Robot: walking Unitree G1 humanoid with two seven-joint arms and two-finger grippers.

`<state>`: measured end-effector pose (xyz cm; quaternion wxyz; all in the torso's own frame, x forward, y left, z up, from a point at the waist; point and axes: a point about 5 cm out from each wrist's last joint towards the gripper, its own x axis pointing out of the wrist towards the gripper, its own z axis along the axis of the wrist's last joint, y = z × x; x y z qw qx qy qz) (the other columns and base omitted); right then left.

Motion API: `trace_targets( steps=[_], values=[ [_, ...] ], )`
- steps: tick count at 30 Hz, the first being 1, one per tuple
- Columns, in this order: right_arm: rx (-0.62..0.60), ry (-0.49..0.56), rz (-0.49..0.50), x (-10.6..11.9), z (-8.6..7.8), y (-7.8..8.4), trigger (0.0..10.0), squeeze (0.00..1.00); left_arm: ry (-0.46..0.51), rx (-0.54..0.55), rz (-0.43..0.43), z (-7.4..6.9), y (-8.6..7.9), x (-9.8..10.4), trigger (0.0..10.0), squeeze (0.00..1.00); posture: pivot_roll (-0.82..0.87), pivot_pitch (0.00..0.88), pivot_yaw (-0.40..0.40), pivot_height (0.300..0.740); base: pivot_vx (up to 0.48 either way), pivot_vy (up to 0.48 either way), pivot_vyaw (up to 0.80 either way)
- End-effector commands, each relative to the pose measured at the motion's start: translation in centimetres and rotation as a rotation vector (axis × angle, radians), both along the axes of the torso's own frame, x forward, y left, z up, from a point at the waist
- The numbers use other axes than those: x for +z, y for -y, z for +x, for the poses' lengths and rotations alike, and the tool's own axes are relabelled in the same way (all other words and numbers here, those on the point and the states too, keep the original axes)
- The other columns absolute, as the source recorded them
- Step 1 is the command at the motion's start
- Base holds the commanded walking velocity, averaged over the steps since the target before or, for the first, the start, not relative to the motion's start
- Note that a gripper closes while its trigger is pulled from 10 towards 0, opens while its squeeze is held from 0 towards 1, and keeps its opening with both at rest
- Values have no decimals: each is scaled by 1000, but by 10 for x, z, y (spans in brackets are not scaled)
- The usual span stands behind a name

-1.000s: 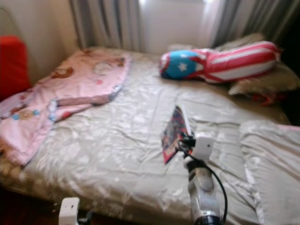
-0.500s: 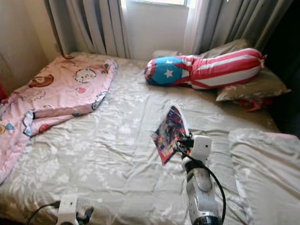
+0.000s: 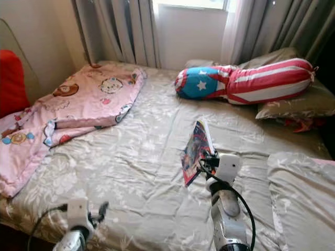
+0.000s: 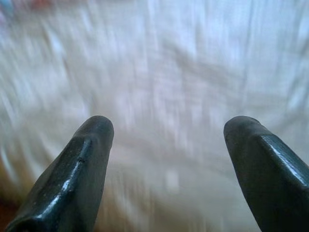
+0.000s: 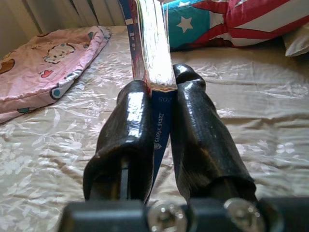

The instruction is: Clean up the room

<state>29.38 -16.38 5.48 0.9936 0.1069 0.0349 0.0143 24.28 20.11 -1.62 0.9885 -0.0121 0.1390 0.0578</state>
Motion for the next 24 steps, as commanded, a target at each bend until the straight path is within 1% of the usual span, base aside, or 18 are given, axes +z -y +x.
trace_targets(
  steps=[1, 3, 4, 6, 9, 15, 18, 20, 24],
  values=[
    [-18, 61, -3, 11, 2, 5, 10000, 0, 69, 23, -9, 5, -2, 10, 10000, 0, 12, 0, -38, 740, 0, 0, 0],
    [-15, 59, -4, 11, 2, 4, 10000, 0, 107, 20, 7, 10, -2, 17, 10000, 0, 14, 0, -38, 740, 0, 0, 0],
    [-12, 56, -4, 10, 1, 4, 10000, 0, 145, -2, 12, 12, 0, 23, 10000, 0, 8, 0, -34, 740, 0, 0, 0],
    [-11, 55, -4, 9, 1, 3, 10000, 0, 156, -12, 11, 12, 2, 24, 10000, 0, 8, 0, -34, 740, 0, 0, 0],
    [-16, 69, 5, 11, 0, 4, 10000, 0, 230, -45, 11, 14, 6, 38, 10000, 0, 11, 0, -30, 740, 0, 0, 0],
    [-16, 62, 1, 10, 1, 1, 10000, 0, 238, -56, -3, 17, 11, 41, 10000, 0, 11, 0, -29, 740, 0, 0, 0],
    [-19, 50, -9, 10, 3, 3, 10000, 0, 244, -100, 12, 22, 18, 46, 10000, 0, 11, 0, -31, 740, 0, 0, 0],
    [-17, 39, -15, 9, 3, 3, 10000, 0, 247, -96, 5, 23, 18, 47, 10000, 0, 9, 0, -31, 740, 0, 0, 0],
    [-18, 24, -16, 8, 4, 3, 10000, 0, 244, -108, 6, 24, 20, 49, 10000, 0, 15, 0, -36, 720, 0, 0, 0]
  ],
)
